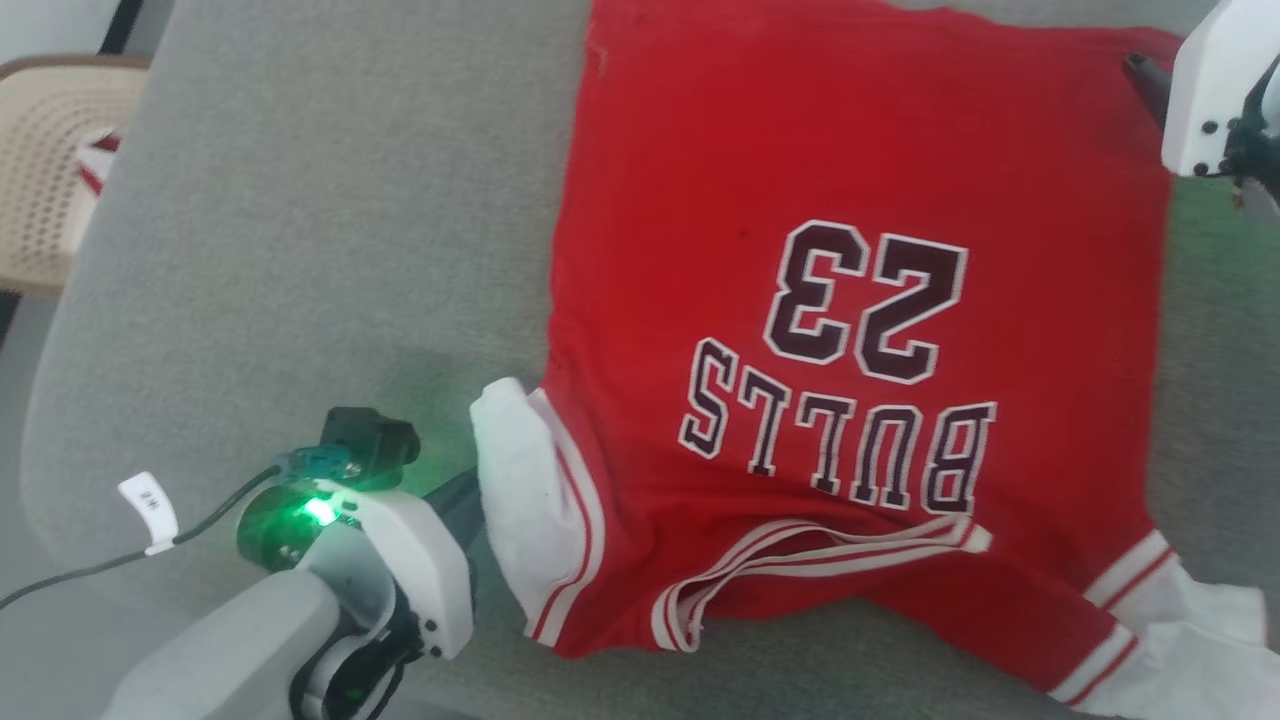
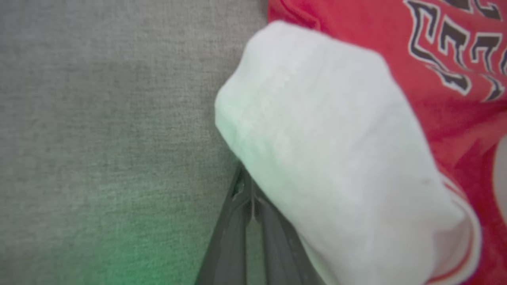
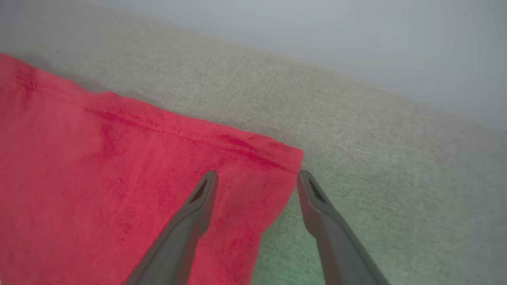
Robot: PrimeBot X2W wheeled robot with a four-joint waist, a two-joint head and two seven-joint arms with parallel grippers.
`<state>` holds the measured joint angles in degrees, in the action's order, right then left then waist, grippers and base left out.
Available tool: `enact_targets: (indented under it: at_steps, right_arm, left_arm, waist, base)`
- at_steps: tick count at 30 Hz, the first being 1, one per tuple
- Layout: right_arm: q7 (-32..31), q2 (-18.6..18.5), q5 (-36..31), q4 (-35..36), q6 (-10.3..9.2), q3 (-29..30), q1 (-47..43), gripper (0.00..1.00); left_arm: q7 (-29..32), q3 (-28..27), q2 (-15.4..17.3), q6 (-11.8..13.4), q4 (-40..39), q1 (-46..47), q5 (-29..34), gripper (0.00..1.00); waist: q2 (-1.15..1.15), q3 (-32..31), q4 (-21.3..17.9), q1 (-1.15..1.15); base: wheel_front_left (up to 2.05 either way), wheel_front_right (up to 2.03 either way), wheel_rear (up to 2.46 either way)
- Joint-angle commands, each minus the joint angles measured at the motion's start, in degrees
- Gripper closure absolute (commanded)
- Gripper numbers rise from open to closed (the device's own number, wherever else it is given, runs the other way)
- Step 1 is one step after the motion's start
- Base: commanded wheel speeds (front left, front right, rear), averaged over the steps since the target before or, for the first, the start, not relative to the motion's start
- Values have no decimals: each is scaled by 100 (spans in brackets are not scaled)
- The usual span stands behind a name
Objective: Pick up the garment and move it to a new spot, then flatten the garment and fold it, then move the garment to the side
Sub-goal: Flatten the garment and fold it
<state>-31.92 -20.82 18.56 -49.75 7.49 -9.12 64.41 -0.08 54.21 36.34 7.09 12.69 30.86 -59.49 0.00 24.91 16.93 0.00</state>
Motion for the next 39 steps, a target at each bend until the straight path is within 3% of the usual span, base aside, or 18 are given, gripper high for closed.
enact_targets:
  at_steps: [1,8,9,10,11,17,26,32,39]
  right_arm:
    - [-85,50,-70,-175,1,50,117,0]
    - [-926,73,-715,-1522,0,432,497,0]
    - [-1021,62,-791,-1681,0,498,520,12]
    - [-1035,59,-858,-1794,-1,585,550,84]
    - [-1082,86,-951,-1904,-5,634,571,100]
    - [-787,282,-1265,-2035,-3,910,786,100]
    - [-544,749,-914,-1655,1,354,525,100]
    - [-602,648,-67,-709,1,-390,-238,100]
    - [-931,119,905,937,1,-769,-1447,100]
  left_arm:
    - [48,60,-65,24,205,6,26,100]
    - [-28,88,-271,-168,598,102,-14,100]
    - [-35,94,-298,-186,644,122,-15,100]
    - [-41,98,-322,-209,693,141,-12,100]
    - [-52,100,-350,-223,740,157,-15,100]
    - [-129,26,-391,-273,1017,239,-64,100]
    - [-147,-110,-47,-187,995,143,-119,100]
    - [-145,-223,221,-125,788,15,-242,100]
    - [-114,-248,419,-11,578,-107,-273,100]
  waist:
    - [0,123,147,0]
    - [0,218,295,0]
    - [0,224,303,0]
    - [0,232,311,0]
    - [0,230,313,0]
    - [0,101,181,0]
    - [0,-357,-351,0]
    - [0,-561,-757,0]
    - [0,-695,-1084,0]
  base:
    - [0,0,0]
    - [0,0,0]
    - [0,0,0]
    - [0,0,0]
    - [0,0,0]
    - [0,0,0]
    - [0,0,0]
    - [0,0,0]
    - [0,0,0]
